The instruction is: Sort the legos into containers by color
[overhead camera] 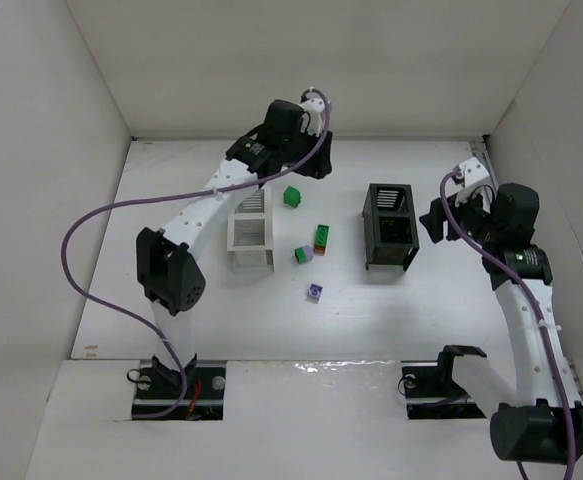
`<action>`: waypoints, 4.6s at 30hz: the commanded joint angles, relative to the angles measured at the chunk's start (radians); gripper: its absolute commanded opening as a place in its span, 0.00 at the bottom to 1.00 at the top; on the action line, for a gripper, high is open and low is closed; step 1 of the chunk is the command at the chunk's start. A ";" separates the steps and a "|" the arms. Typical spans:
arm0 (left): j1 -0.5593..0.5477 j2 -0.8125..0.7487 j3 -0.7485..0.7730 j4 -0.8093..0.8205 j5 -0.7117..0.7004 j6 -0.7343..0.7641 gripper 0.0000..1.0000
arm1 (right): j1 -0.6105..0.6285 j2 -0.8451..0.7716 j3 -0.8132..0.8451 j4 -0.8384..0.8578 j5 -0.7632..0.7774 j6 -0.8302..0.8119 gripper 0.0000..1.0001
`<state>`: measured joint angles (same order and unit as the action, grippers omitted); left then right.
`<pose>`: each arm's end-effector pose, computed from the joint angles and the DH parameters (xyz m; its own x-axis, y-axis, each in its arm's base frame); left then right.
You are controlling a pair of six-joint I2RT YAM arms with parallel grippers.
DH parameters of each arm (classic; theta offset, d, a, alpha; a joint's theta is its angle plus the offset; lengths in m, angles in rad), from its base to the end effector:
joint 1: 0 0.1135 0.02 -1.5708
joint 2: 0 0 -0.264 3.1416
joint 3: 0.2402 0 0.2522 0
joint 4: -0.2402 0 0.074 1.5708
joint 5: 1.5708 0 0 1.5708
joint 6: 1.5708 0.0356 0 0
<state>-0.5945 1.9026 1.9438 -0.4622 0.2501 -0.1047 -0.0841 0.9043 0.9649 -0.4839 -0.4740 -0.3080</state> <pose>0.3656 -0.2578 0.3888 -0.4130 0.1570 -0.8971 0.6904 0.6963 -0.1960 0.1947 -0.0001 0.3523 -0.2870 -0.2465 -0.9257 -0.4480 0.8887 -0.0977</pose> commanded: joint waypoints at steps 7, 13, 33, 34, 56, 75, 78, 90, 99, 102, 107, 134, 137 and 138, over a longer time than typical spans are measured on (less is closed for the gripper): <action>-0.067 0.137 -0.062 -0.084 -0.101 -0.085 0.46 | -0.002 0.060 0.000 0.093 -0.041 0.043 0.70; -0.067 0.229 -0.051 -0.108 -0.149 -0.170 0.41 | -0.002 0.070 0.009 0.093 -0.032 0.043 0.71; -0.143 0.314 -0.031 -0.191 -0.258 -0.296 0.51 | -0.002 0.079 -0.009 0.093 -0.023 0.023 0.71; -0.143 0.314 -0.031 -0.191 -0.273 -0.296 0.51 | -0.002 0.079 -0.009 0.093 -0.023 0.023 0.71; -0.154 0.352 -0.009 -0.182 -0.290 -0.276 0.29 | -0.002 0.088 -0.018 0.093 -0.032 0.014 0.71; 0.146 0.148 -0.287 0.331 0.582 -0.428 0.00 | -0.002 0.224 0.040 0.081 -0.474 -0.011 0.67; 0.219 0.124 -0.362 0.674 0.842 -0.579 0.00 | -0.002 0.294 0.092 0.027 -0.584 -0.011 0.66; 0.191 0.058 -0.476 1.464 0.960 -1.127 0.00 | 0.012 0.663 0.342 -0.140 -0.943 -0.069 0.67; 0.162 0.036 -0.428 1.444 0.951 -1.107 0.00 | 0.056 0.739 0.557 -0.467 -1.103 -0.324 0.81; 0.141 0.036 -0.413 1.485 0.951 -1.130 0.00 | 0.092 0.749 0.548 -0.467 -1.103 -0.315 0.85; 0.119 0.046 -0.402 1.476 0.951 -1.130 0.00 | 0.113 0.771 0.568 -0.467 -1.123 -0.295 0.88; 0.050 0.144 -0.301 1.327 0.911 -0.949 0.00 | 0.152 0.871 0.741 -0.427 -1.144 -0.183 0.83; 0.050 0.144 -0.312 1.327 0.911 -0.949 0.00 | 0.152 0.880 0.741 -0.427 -1.144 -0.183 0.72; 0.050 0.144 -0.312 1.327 0.911 -0.949 0.00 | 0.152 0.889 0.741 -0.427 -1.144 -0.183 0.69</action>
<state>-0.5365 2.0697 1.5890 0.8192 1.1622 -1.0775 0.0586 1.7889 1.6608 -0.9230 -1.4475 -0.4812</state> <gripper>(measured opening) 0.299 0.703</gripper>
